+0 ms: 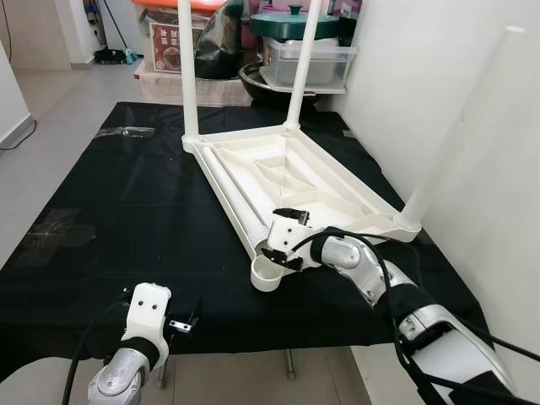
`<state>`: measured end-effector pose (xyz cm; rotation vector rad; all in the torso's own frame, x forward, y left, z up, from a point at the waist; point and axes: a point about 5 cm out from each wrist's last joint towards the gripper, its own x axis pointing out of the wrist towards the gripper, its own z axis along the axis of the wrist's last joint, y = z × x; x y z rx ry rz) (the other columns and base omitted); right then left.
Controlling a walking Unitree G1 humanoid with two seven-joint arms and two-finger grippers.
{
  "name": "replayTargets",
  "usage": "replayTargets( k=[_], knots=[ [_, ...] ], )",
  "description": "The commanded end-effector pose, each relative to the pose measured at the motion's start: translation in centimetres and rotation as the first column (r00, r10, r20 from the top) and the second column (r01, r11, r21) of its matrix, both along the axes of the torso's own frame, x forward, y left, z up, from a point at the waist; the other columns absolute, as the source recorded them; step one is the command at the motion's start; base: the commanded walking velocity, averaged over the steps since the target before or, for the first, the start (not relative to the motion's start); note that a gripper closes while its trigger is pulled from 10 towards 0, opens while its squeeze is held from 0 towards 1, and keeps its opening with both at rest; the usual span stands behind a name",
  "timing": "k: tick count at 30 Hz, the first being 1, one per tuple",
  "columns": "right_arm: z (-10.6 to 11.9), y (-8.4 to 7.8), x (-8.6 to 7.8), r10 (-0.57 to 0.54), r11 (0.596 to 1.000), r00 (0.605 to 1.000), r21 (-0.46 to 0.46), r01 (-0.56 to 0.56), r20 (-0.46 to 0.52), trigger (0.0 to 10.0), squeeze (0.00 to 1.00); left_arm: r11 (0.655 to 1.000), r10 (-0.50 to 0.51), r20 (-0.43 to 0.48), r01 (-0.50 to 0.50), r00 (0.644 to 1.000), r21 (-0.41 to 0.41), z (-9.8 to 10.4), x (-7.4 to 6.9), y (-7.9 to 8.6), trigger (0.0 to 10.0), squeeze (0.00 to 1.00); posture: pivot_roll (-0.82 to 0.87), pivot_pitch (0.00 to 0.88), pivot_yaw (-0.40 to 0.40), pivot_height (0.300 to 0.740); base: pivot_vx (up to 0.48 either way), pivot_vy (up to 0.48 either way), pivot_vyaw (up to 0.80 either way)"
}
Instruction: Building children table
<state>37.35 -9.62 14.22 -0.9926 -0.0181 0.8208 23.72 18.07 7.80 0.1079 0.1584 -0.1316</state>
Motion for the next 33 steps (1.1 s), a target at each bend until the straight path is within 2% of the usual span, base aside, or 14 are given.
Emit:
replayTargets(
  k=[1, 6, 10, 20, 24, 27, 29, 31, 32, 33],
  knots=[
    [-0.7, -0.3, 0.1, -0.021, 0.999, 1.000, -0.048, 0.020, -0.018, 10.0, 0.00, 1.000, -0.008, -0.013, 0.008, 1.000, 0.004, -0.1, -0.1, -0.4, 10.0, 0.00, 0.11, 0.000, -0.122, 0.740, 0.000, 0.000, 0.00],
    [-0.4, -0.5, 0.6, -0.067, 0.995, 0.998, -0.074, 0.068, 0.011, 10.0, 0.00, 1.000, -0.009, -0.007, 0.009, 1.000, 0.005, 0.0, 0.1, -0.3, 10.0, 0.00, 0.11, 0.000, -0.120, 0.740, 0.000, 0.000, 0.00],
    [-0.1, 0.0, 0.9, -0.095, 0.993, 0.995, -0.066, 0.096, 0.017, 10.0, 0.00, 1.000, -0.017, 0.000, 0.017, 1.000, -0.001, 0.1, 0.3, -0.6, 10.0, 0.00, 0.11, 0.000, -0.120, 0.740, 0.000, 0.000, 0.00],
    [0.1, 0.9, 1.1, -0.065, 0.988, 0.997, -0.138, 0.069, 0.034, 10.0, 0.00, 1.000, -0.022, -0.002, 0.022, 1.000, -0.005, 0.1, 0.4, -0.9, 10.0, 0.00, 0.11, 0.000, -0.124, 0.740, 0.000, 0.000, 0.00],
    [1.0, 1.8, 1.5, -0.107, 0.990, 0.990, -0.081, 0.115, 0.092, 10.0, 0.00, 1.000, -0.023, -0.002, 0.023, 1.000, -0.010, 0.0, 0.4, -1.1, 10.0, 0.00, 0.11, 0.000, -0.129, 0.740, 0.000, 0.000, 0.00],
    [2.1, 2.5, 2.0, -0.203, 0.979, 0.962, 0.031, 0.200, 0.184, 10.0, 0.00, 1.000, -0.021, -0.003, 0.021, 1.000, -0.014, -0.1, 0.4, -1.2, 10.0, 0.00, 0.11, 0.000, -0.132, 0.740, 0.000, 0.000, 0.00],
    [2.8, 2.7, 2.2, -0.247, 0.968, 0.946, 0.100, 0.231, 0.209, 10.0, 0.00, 1.000, -0.020, -0.004, 0.020, 1.000, -0.014, -0.1, 0.4, -1.1, 10.0, 0.00, 0.11, 0.000, -0.131, 0.740, 0.000, 0.000, 0.00],
    [2.8, 2.7, 2.2, -0.247, 0.968, 0.946, 0.100, 0.231, 0.209, 10.0, 0.00, 1.000, -0.020, -0.004, 0.020, 1.000, -0.014, -0.1, 0.4, -1.1, 10.0, 0.00, 0.11, 0.000, -0.131, 0.740, 0.000, 0.000, 0.00],
    [3.1, 2.8, 2.2, -0.267, 0.961, 0.940, 0.135, 0.242, 0.214, 6.8, 0.00, 1.000, -0.019, -0.005, 0.019, 1.000, -0.014, -0.1, 0.4, -1.1, 10.0, 0.00, 0.11, 0.000, -0.131, 0.740, 0.000, 0.000, 0.00],
    [3.6, 3.0, 2.3, -0.298, 0.944, 0.931, 0.212, 0.254, 0.212, 1.1, 0.00, 1.000, -0.019, -0.005, 0.019, 1.000, -0.013, -0.1, 0.4, -1.1, 10.0, 0.00, 0.11, 0.000, -0.130, 0.740, 0.000, 0.000, 0.00]
  ],
)
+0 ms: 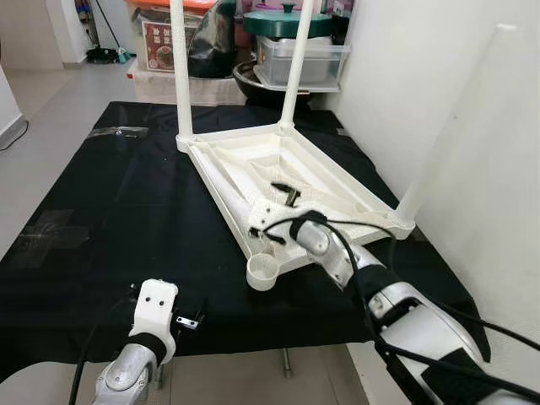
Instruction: Building children table
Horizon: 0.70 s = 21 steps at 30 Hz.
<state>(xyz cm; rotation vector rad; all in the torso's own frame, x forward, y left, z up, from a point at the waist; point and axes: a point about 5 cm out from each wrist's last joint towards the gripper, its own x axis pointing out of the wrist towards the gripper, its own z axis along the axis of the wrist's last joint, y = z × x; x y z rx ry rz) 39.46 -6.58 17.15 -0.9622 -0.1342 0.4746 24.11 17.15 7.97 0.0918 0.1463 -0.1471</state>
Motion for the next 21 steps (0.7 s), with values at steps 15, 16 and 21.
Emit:
replayTargets(
  k=[15, 16, 21],
  knots=[
    [-2.8, 1.7, -2.2, 0.112, 0.957, 0.987, 0.280, -0.076, -0.114, 0.0, 0.00, 1.000, -0.007, -0.012, 0.007, 1.000, 0.018, -0.3, 0.3, -0.1, 10.0, 0.00, 0.10, 0.000, -0.122, 0.740, 0.000, 0.000, 0.00],
    [-2.8, 1.7, -2.2, 0.112, 0.957, 0.987, 0.280, -0.076, -0.114, 0.0, 0.00, 1.000, -0.007, -0.012, 0.007, 1.000, 0.018, -0.3, 0.3, -0.1, 10.0, 0.00, 0.10, 0.000, -0.122, 0.740, 0.000, 0.000, 0.00],
    [-3.6, 1.8, -2.4, 0.102, 0.957, 0.983, 0.285, -0.056, -0.152, 0.0, 0.00, 1.000, -0.008, -0.013, 0.008, 1.000, 0.023, -0.3, 0.4, -0.2, 10.0, 0.00, 0.10, 0.000, -0.117, 0.740, 0.000, 0.000, 0.00]
  ],
)
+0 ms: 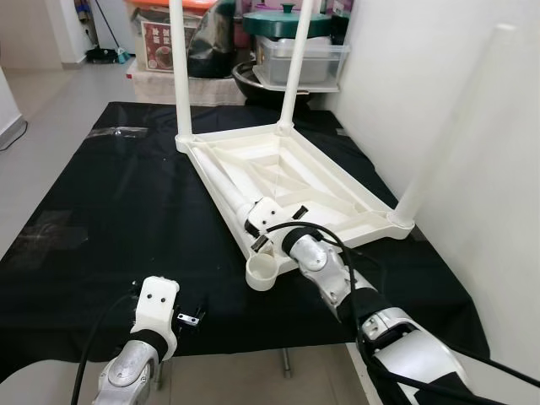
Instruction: Building children table
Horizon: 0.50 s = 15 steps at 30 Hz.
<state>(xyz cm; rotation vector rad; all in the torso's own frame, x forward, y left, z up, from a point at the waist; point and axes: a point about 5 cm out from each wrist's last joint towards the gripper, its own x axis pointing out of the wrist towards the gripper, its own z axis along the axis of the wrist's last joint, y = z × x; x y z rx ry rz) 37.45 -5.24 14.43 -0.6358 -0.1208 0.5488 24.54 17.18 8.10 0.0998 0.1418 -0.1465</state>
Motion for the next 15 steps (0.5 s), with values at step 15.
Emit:
replayTargets(
  k=[15],
  knots=[
    [2.4, -5.3, 0.6, -0.025, 0.942, 0.997, 0.332, 0.046, -0.068, 0.0, 0.00, 1.000, -0.019, -0.006, 0.019, 1.000, -0.001, 0.1, 0.8, 0.0, 10.0, 0.00, 0.06, 0.000, -0.078, 0.740, 0.000, 0.000, 0.00]
  ],
)
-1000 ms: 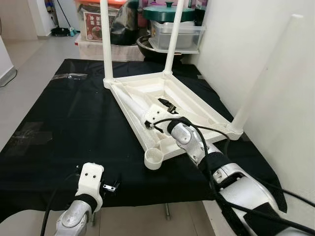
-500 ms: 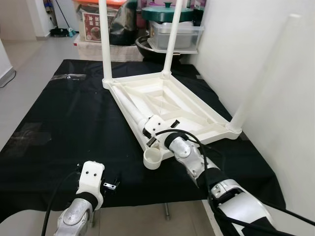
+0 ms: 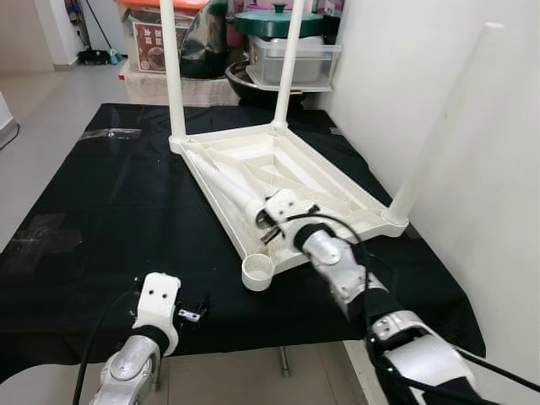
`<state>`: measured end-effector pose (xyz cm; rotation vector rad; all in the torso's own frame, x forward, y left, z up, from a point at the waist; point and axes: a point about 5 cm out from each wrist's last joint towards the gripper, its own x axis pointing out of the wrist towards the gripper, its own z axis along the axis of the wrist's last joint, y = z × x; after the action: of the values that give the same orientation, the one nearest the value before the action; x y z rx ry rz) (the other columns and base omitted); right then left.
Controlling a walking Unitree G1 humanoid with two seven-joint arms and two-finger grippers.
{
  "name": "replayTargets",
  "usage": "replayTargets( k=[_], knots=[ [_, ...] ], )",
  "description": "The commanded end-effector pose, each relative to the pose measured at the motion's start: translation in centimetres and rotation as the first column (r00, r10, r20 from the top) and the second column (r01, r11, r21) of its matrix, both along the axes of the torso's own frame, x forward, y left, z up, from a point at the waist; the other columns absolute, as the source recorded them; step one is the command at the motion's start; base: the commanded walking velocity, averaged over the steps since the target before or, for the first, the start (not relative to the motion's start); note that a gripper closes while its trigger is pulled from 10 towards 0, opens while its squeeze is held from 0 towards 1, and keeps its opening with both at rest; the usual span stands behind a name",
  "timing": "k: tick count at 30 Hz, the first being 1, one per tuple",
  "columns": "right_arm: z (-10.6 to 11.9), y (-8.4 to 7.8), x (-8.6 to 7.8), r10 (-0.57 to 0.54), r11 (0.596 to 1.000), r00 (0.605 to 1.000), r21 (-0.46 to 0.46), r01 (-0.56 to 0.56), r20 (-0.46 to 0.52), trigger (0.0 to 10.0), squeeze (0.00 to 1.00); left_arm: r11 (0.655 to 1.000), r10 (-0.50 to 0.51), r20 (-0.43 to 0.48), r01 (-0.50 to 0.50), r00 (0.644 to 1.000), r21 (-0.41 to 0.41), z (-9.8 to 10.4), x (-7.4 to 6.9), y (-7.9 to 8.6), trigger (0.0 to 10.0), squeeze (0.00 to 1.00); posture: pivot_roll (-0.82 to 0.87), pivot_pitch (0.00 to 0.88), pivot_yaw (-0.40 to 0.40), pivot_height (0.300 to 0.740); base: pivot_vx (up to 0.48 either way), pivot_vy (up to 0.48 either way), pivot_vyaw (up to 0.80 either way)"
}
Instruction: Building children table
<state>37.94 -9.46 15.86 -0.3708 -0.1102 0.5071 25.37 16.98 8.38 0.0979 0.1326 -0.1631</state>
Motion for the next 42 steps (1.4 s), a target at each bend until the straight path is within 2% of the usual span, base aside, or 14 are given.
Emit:
replayTargets(
  k=[1, 9, 12, 14, 17, 18, 20, 22, 26, 29, 33, 34, 36, 42],
  knots=[
    [1.0, -1.1, 0.1, -0.001, 0.996, 1.000, 0.086, 0.000, 0.008, 0.0, 0.00, 1.000, -0.002, -0.014, 0.002, 1.000, 0.003, -0.2, 0.0, 0.2, 10.0, 0.00, 0.06, 0.000, -0.078, 0.740, 0.000, 0.000, 0.00],
    [2.4, -5.2, -2.1, 0.126, 0.931, 0.992, 0.341, -0.128, 0.030, 0.0, 0.00, 1.000, 0.006, 0.010, -0.006, 1.000, -0.028, 0.6, 0.6, 1.1, 10.0, 0.00, 0.05, 0.000, -0.064, 0.740, 0.000, 0.000, 0.00],
    [2.3, -5.4, -2.6, 0.155, 0.912, 0.988, 0.380, -0.153, 0.026, 0.0, 0.00, 0.999, 0.005, 0.017, -0.004, 1.000, -0.041, 0.8, 0.6, 1.0, 10.0, 0.00, 0.05, 0.000, -0.063, 0.740, 0.000, 0.000, 0.00],
    [2.1, -4.9, -3.2, 0.230, 0.851, 0.973, 0.485, -0.199, -0.004, 0.0, 0.00, 0.992, 0.004, 0.035, 0.000, 0.999, -0.124, 1.5, 0.9, 0.9, 10.0, 0.00, 0.06, 0.000, -0.063, 0.740, 0.000, 0.000, 0.00],
    [1.9, -4.4, -3.5, 0.277, 0.815, 0.961, 0.534, -0.225, -0.019, 0.0, 0.00, 0.981, 0.009, 0.045, 0.000, 0.999, -0.196, 1.9, 1.0, 0.8, 10.0, 0.00, 0.06, 0.000, -0.063, 0.740, 0.000, 0.000, 0.00],
    [1.6, -4.0, -3.7, 0.310, 0.789, 0.950, 0.566, -0.238, -0.031, 0.0, 0.00, 0.966, 0.015, 0.062, 0.002, 0.998, -0.259, 2.4, 1.1, 0.8, 10.0, 0.00, 0.06, 0.000, -0.068, 0.740, 0.000, 0.000, 0.00],
    [0.8, -2.7, -4.4, 0.401, 0.723, 0.913, 0.637, -0.268, -0.072, 0.0, 0.00, 0.873, 0.036, 0.137, 0.036, 0.990, -0.487, 4.7, 1.3, 0.8, 10.0, 0.00, 0.06, 0.000, -0.069, 0.740, 0.000, 0.000, 0.00],
    [0.5, -1.9, -4.9, 0.449, 0.687, 0.890, 0.669, -0.286, -0.081, 0.0, 0.00, 0.805, 0.044, 0.177, 0.070, 0.983, -0.589, 5.8, 1.2, 0.8, 10.0, 0.00, 0.06, 0.000, -0.069, 0.740, 0.000, 0.000, 0.00],
    [0.2, -1.6, -5.5, 0.479, 0.662, 0.873, 0.693, -0.286, -0.097, 0.0, 0.00, 0.774, 0.062, 0.187, 0.071, 0.980, -0.629, 6.1, 1.4, 1.2, 10.0, 0.00, 0.07, 0.000, -0.069, 0.740, 0.000, 0.000, 0.00],
    [-0.9, -0.6, -6.6, 0.550, 0.591, 0.823, 0.763, -0.262, -0.143, 0.0, 0.00, 0.650, 0.144, 0.209, 0.066, 0.967, -0.757, 7.4, 2.0, 2.6, 10.0, 0.00, 0.08, 0.000, -0.070, 0.740, 0.000, 0.000, 0.00],
    [-1.2, -0.4, -7.1, 0.568, 0.577, 0.809, 0.774, -0.260, -0.151, 0.0, 0.00, 0.616, 0.149, 0.203, 0.070, 0.968, -0.785, 7.6, 1.9, 2.9, 10.0, 0.00, 0.08, 0.000, -0.070, 0.740, 0.000, 0.000, 0.00],
    [-1.2, -0.3, -7.2, 0.579, 0.552, 0.800, 0.796, -0.248, -0.153, 0.0, 0.00, 0.566, 0.175, 0.194, 0.063, 0.965, -0.822, 7.6, 1.8, 3.2, 10.0, 0.00, 0.08, 0.000, -0.069, 0.740, 0.000, 0.000, 0.00],
    [-1.2, -0.3, -7.5, 0.601, 0.525, 0.785, 0.815, -0.246, -0.150, 0.0, 0.00, 0.520, 0.188, 0.189, 0.065, 0.964, -0.852, 7.6, 1.6, 3.5, 10.0, 0.00, 0.07, 0.000, -0.067, 0.740, 0.000, 0.000, 0.00],
    [-1.1, -0.7, -7.9, 0.641, 0.478, 0.753, 0.844, -0.242, -0.147, 0.0, 0.00, 0.443, 0.211, 0.184, 0.074, 0.960, -0.893, 8.0, 2.0, 4.0, 10.0, 0.00, 0.07, 0.000, -0.066, 0.740, 0.000, 0.000, 0.00]
  ],
)
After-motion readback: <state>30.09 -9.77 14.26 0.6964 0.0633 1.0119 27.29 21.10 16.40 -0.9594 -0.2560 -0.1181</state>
